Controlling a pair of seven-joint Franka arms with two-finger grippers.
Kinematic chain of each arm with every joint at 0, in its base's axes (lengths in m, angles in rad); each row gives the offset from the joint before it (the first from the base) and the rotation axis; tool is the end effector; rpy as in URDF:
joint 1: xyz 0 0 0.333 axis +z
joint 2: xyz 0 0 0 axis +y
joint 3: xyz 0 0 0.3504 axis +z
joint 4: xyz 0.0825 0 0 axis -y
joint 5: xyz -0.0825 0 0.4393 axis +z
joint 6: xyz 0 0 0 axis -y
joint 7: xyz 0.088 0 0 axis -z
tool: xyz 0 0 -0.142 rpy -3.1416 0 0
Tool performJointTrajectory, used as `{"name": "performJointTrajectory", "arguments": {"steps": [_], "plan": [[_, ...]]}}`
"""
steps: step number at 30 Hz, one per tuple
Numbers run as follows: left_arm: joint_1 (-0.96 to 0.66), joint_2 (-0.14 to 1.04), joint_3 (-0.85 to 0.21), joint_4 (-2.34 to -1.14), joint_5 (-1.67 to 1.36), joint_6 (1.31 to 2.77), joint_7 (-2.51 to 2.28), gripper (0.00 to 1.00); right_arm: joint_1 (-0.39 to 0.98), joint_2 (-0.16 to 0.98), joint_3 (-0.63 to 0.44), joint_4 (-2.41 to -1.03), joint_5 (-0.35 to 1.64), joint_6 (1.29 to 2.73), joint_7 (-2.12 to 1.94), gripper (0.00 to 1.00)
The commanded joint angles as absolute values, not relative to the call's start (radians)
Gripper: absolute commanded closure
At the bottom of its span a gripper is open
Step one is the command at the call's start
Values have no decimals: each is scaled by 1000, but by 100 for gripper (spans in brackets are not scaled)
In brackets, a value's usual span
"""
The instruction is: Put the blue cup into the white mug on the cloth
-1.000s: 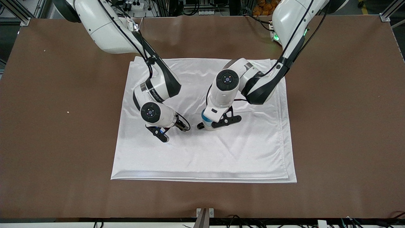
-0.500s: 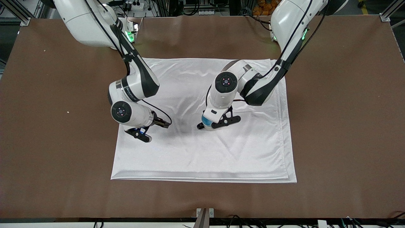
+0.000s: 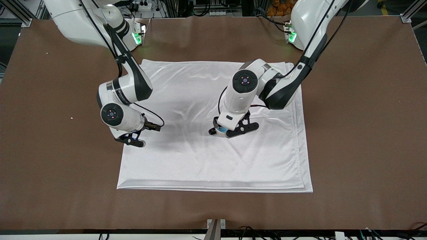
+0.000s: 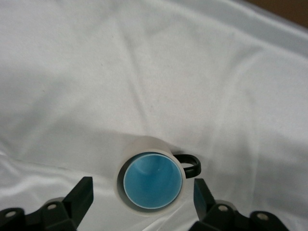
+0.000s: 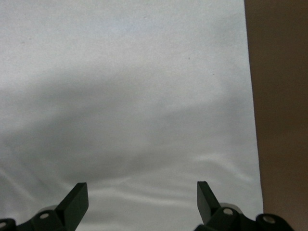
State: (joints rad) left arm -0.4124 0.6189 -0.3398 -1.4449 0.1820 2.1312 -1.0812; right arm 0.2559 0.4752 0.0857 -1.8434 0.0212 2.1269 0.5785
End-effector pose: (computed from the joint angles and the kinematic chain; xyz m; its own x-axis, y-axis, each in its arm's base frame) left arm 0.6188 -0.4993 0.3201 0.9522 0.3048 0.0211 0.3010 -0.9476 0.1065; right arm 0.6327 0.2248 0.2136 0.9488 -0.2535 -0.1885 -0.2470 -0.9673 0.0578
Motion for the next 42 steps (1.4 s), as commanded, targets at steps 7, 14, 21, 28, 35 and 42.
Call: {"name": "performJointTrajectory", "arguments": {"steps": [7,14,21,28,35,42], "plan": [[-281,394,-339,-1465,213,1997,-836,0,204,304,97,-2016,3,2172,465,0],[-181,299,-341,-1462,201,1918,-609,0,164,229,97,-2071,3,2169,379,0],[-101,218,-344,-1463,193,1821,-560,0,161,88,98,-2066,3,2017,373,0],[-63,152,-341,-1466,193,1737,-517,0,132,-21,95,-2011,5,1870,293,0],[6,132,-344,-1466,180,1710,-416,0,92,-21,94,-1856,12,1735,249,0],[55,114,-342,-1471,140,1694,-394,0,45,-14,94,-1749,5,1713,216,0]]}}
